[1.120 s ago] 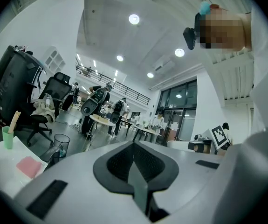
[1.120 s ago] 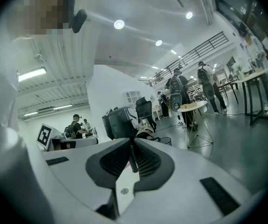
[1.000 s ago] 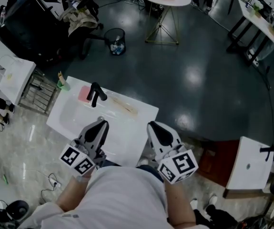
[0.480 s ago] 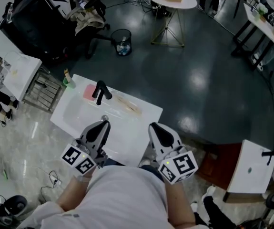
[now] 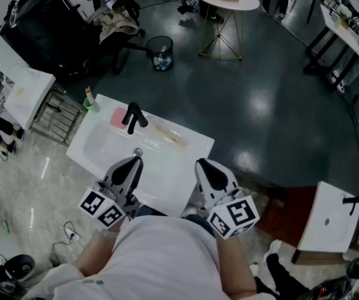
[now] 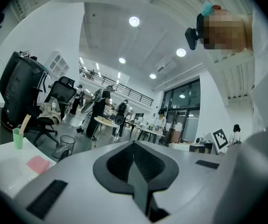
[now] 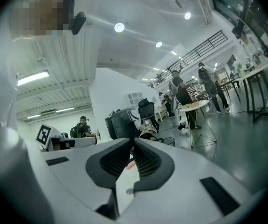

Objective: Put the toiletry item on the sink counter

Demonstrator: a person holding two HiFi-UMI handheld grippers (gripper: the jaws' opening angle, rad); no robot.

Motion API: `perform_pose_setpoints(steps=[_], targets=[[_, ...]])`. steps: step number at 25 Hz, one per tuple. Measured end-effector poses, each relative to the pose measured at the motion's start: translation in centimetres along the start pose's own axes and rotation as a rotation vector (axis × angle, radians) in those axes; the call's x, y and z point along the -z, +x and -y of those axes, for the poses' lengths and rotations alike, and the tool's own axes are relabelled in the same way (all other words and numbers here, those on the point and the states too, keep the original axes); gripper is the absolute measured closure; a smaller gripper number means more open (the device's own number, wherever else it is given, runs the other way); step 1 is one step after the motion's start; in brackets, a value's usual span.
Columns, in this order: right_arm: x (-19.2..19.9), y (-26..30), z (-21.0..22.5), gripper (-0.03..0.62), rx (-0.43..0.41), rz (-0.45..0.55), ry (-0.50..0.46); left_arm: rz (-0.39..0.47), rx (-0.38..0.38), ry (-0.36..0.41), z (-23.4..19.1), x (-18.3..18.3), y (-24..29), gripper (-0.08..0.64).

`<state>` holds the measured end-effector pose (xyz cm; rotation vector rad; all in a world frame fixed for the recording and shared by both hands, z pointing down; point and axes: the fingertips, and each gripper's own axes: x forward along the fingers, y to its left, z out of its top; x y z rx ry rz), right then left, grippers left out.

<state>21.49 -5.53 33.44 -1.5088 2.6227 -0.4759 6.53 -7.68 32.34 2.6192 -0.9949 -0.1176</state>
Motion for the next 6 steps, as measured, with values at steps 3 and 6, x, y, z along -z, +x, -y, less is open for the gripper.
perform_pose_setpoints(steps=[3,6], targets=[[0.00,0.11,-0.02,0.557,0.004,-0.006,-0.001,-0.001,0.000,0.002,-0.09,-0.14,-0.09,0.543],[0.01,0.25,0.00,0.557,0.013,-0.006,-0.003,0.001,-0.001,0.002,-0.43,-0.31,-0.35,0.543]])
